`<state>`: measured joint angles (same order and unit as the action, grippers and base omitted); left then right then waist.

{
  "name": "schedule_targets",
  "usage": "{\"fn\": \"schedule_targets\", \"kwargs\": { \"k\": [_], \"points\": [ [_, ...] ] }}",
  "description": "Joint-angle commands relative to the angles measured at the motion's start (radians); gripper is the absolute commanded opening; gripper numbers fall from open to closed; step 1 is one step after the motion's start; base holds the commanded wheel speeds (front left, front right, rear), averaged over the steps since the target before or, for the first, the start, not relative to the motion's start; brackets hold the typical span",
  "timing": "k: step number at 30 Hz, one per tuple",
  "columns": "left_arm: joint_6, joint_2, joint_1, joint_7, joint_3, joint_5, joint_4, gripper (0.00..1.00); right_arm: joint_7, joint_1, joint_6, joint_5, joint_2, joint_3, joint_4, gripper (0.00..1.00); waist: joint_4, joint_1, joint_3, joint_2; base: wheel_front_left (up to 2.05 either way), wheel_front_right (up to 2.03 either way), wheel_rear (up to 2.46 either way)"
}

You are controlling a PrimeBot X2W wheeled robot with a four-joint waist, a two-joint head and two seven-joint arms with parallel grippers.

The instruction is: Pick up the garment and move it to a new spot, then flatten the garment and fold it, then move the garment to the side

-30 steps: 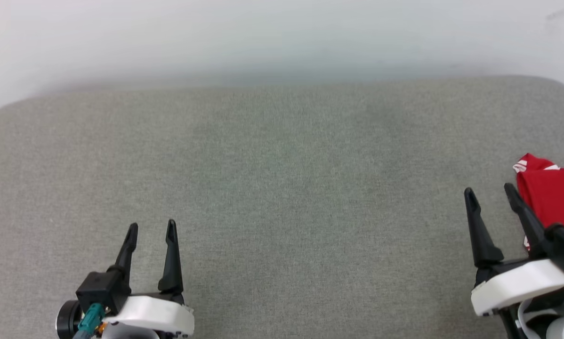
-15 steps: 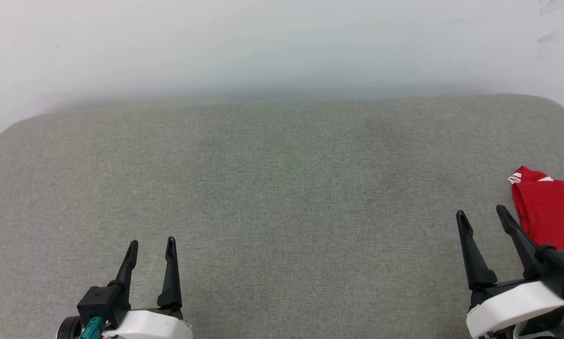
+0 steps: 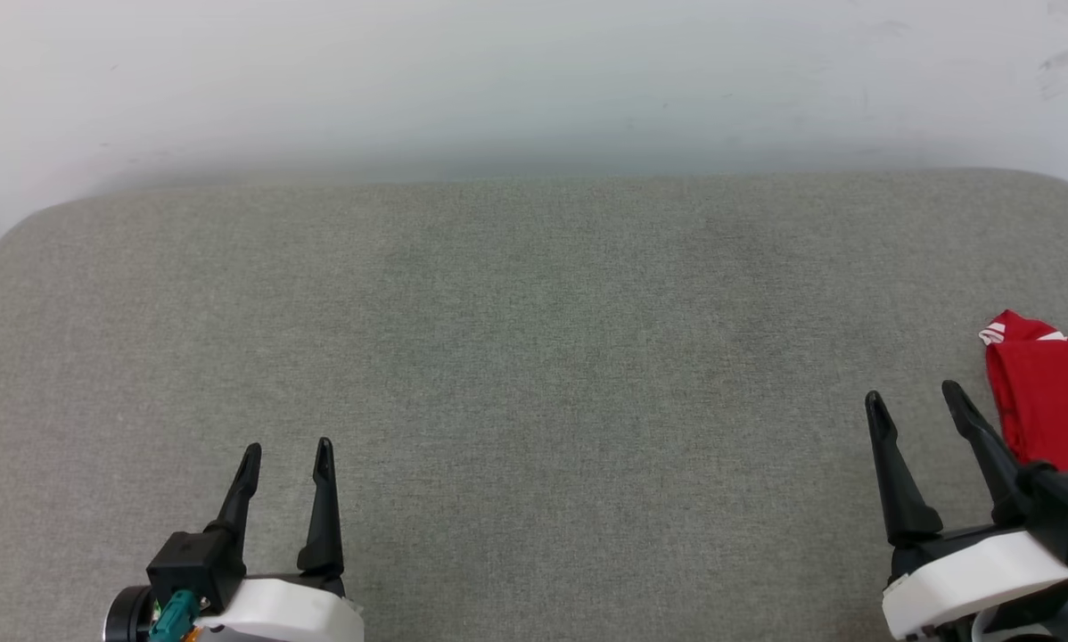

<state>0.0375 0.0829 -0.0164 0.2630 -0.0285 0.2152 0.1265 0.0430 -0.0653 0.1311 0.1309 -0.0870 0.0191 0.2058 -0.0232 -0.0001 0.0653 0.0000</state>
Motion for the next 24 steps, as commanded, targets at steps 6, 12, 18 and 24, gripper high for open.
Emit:
{"fn": "schedule_targets", "kwargs": {
  "k": [6,12,18,24],
  "points": [
    [0.005,-0.003,-0.010,-0.012,0.002,0.026,0.038,0.00,0.001,-0.007,0.000,0.030,0.001,-0.006,-0.041,0.00,0.001,0.0001,0.000,0.0000,0.00,0.00,0.00],
    [0.012,-0.006,0.003,-0.044,0.016,0.141,0.046,0.00,0.000,0.008,0.000,0.162,-0.004,-0.006,-0.074,0.00,0.002,0.0001,-0.003,0.0000,0.00,0.00,0.00],
    [0.019,-0.008,0.013,-0.072,0.026,0.248,0.050,0.00,-0.001,0.025,0.000,0.282,-0.008,-0.006,-0.107,0.00,0.003,0.0001,-0.006,0.0000,0.00,0.00,0.00],
    [0.026,-0.010,0.023,-0.098,0.036,0.348,0.055,0.00,-0.002,0.039,0.000,0.393,-0.010,-0.005,-0.137,0.00,0.004,0.0001,-0.009,0.0000,0.00,0.00,0.00]
  ]
}}
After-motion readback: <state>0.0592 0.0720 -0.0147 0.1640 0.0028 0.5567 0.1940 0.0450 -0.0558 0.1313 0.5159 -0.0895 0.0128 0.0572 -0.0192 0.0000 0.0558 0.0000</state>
